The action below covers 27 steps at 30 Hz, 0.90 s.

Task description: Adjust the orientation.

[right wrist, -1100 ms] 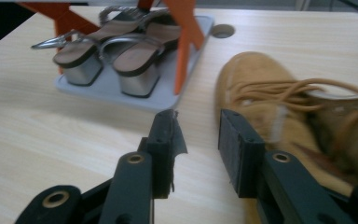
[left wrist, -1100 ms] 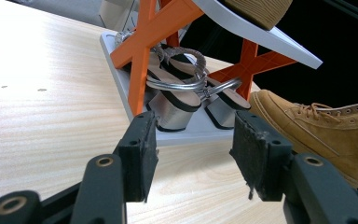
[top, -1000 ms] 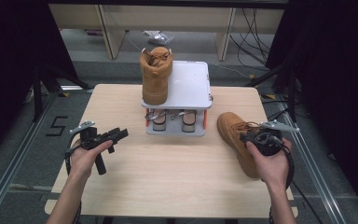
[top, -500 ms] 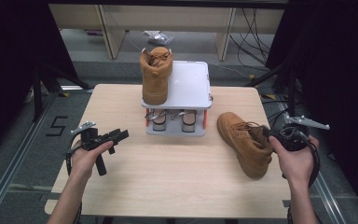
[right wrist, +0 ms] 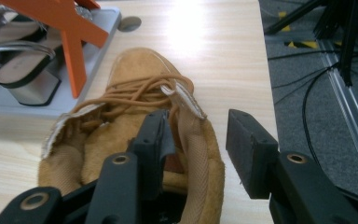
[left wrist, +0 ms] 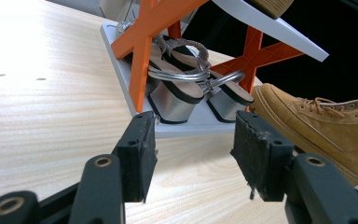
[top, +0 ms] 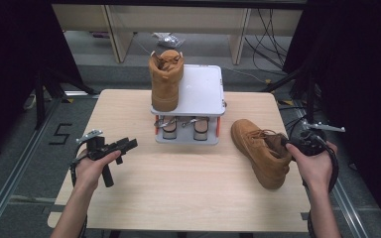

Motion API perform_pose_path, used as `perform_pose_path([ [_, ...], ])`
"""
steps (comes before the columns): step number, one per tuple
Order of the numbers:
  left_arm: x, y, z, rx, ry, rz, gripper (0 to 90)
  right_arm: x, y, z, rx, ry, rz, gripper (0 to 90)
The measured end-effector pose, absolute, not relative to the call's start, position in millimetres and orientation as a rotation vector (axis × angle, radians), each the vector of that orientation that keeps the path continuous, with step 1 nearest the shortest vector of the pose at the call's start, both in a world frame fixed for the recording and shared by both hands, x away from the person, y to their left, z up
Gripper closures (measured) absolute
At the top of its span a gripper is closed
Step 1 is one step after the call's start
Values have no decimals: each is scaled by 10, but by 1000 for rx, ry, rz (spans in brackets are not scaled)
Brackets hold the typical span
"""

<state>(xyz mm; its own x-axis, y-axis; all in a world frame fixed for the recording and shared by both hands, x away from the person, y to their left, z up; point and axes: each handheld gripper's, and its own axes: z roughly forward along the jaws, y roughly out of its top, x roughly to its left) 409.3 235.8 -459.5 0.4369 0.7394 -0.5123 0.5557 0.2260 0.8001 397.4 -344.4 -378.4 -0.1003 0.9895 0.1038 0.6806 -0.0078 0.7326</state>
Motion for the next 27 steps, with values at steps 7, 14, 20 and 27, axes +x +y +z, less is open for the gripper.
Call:
perform_pose_path([
  [7,4092,2351,-4598,1444,1223,183,481,4076,-3475,-3800,1733,1887,860,593],
  [14,4092,2353,-4606,1437,1223,180,482,4146,-3430,-3847,1847,1873,864,661],
  [20,4095,2339,-4618,1440,1225,174,482,4229,-3490,-3847,1784,1976,836,721],
  [27,4094,2351,-4619,1451,1221,172,482,4312,-3495,-3896,1779,2021,805,720],
])
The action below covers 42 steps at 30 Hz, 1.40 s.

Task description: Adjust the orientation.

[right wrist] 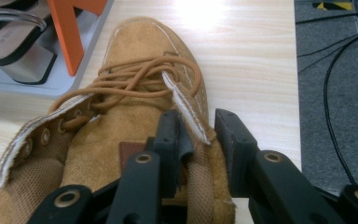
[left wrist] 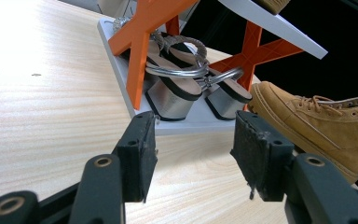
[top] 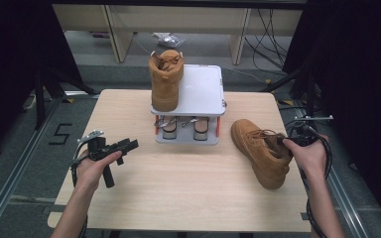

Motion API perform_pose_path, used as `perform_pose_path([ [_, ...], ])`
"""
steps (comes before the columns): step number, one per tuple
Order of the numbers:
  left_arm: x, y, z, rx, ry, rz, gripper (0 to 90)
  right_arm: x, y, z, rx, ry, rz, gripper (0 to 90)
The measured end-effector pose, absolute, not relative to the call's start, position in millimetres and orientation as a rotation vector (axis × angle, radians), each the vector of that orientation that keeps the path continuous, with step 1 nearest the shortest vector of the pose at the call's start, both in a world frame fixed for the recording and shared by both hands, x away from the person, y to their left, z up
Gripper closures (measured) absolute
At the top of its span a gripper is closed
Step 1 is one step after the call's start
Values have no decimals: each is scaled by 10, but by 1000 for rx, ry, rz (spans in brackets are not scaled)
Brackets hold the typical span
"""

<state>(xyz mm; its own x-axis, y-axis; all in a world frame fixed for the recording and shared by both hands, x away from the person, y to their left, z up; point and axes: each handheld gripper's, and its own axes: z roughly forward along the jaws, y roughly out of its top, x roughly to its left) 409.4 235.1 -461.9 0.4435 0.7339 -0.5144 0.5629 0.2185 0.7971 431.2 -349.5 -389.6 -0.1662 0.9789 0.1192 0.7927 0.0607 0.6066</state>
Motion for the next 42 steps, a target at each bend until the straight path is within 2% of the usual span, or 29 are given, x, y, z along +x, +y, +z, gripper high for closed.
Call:
perform_pose_path([
  [9,4098,2333,-4642,1444,1230,165,484,4342,-3478,-3934,1801,2051,788,758],
  [11,4098,2332,-4645,1444,1229,164,485,4339,-3418,-3900,1930,2019,811,780],
  [14,4101,2335,-4646,1445,1230,164,485,4354,-3478,-3909,1890,2051,832,788],
  [16,4101,2336,-4647,1445,1231,164,485,4332,-3466,-3882,2109,1979,896,800],
  [19,4101,2335,-4653,1451,1232,164,485,4330,-3555,-3900,2091,2042,979,811],
  [39,4099,2359,-4656,1451,1234,160,485,4325,-3552,-3874,2283,1898,1031,827],
  [42,4099,2361,-4659,1453,1235,161,485,4322,-3580,-3905,2301,1870,1119,830],
])
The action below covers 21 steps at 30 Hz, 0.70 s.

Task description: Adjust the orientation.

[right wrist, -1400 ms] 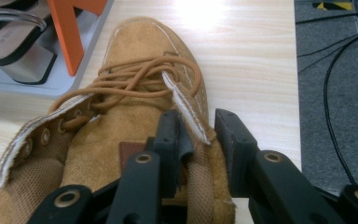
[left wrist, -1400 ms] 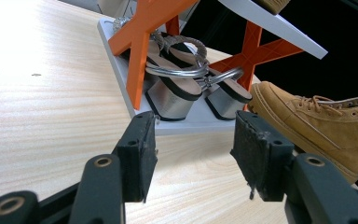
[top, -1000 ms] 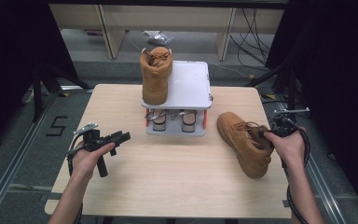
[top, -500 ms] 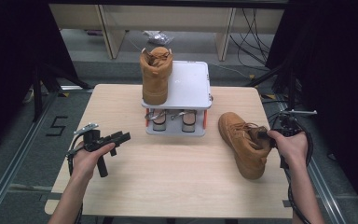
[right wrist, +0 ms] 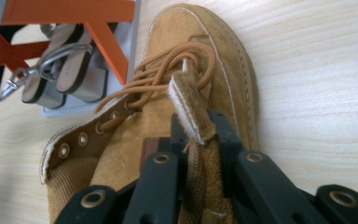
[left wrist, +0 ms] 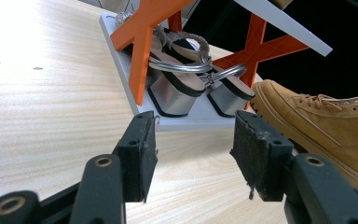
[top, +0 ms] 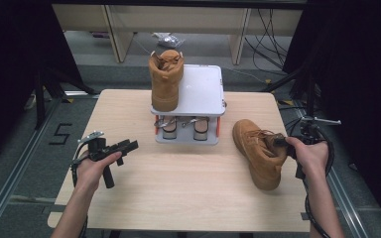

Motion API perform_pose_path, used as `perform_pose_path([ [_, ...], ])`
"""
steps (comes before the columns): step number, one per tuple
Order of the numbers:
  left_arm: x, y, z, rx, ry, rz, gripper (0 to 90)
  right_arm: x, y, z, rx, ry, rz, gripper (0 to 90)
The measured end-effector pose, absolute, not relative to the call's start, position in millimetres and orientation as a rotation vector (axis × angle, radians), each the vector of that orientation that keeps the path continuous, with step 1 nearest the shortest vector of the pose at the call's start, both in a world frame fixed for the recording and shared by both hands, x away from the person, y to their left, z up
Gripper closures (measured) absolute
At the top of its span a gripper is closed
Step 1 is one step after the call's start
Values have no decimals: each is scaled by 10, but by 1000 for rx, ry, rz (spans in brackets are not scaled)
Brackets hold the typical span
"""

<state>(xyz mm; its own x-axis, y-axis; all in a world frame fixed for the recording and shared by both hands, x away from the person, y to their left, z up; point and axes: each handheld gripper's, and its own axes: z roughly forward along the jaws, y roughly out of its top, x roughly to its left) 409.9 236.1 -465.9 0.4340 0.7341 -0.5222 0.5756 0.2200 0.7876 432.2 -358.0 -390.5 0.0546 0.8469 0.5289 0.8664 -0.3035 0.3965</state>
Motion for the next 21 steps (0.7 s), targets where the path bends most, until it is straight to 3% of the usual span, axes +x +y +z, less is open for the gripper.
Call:
perform_pose_path([
  [21,4107,2344,-4682,1444,1240,153,484,4279,-3673,-3847,-2254,-1773,-1195,832],
])
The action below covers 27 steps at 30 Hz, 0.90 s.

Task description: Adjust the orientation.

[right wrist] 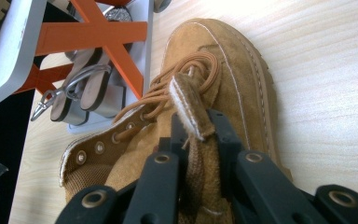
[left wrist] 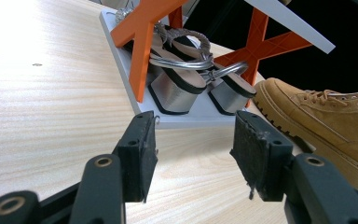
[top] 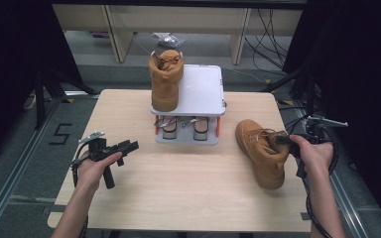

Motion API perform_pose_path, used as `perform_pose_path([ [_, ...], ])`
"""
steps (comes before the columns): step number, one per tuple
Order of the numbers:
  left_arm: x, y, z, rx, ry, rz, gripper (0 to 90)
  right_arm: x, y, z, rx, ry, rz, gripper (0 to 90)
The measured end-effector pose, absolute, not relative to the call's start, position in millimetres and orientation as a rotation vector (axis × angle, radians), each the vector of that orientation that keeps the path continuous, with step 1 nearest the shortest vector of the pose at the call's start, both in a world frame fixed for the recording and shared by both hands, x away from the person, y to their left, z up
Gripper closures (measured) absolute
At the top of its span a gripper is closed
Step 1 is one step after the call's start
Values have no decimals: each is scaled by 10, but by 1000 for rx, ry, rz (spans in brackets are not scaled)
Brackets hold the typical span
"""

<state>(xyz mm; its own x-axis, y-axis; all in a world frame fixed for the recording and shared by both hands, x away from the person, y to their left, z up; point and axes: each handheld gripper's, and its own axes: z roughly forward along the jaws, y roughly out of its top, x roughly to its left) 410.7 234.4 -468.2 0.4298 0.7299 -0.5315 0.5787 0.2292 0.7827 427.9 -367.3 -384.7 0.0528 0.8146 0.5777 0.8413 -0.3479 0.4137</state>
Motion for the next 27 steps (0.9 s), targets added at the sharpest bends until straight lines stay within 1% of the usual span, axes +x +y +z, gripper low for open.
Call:
perform_pose_path([
  [16,4129,2327,-4681,1448,1241,154,484,4288,-3674,-3737,-2234,-1720,-1311,832],
  [27,4116,2352,-4660,1445,1246,159,484,4289,-3655,-3650,-2235,-1720,-1325,832],
])
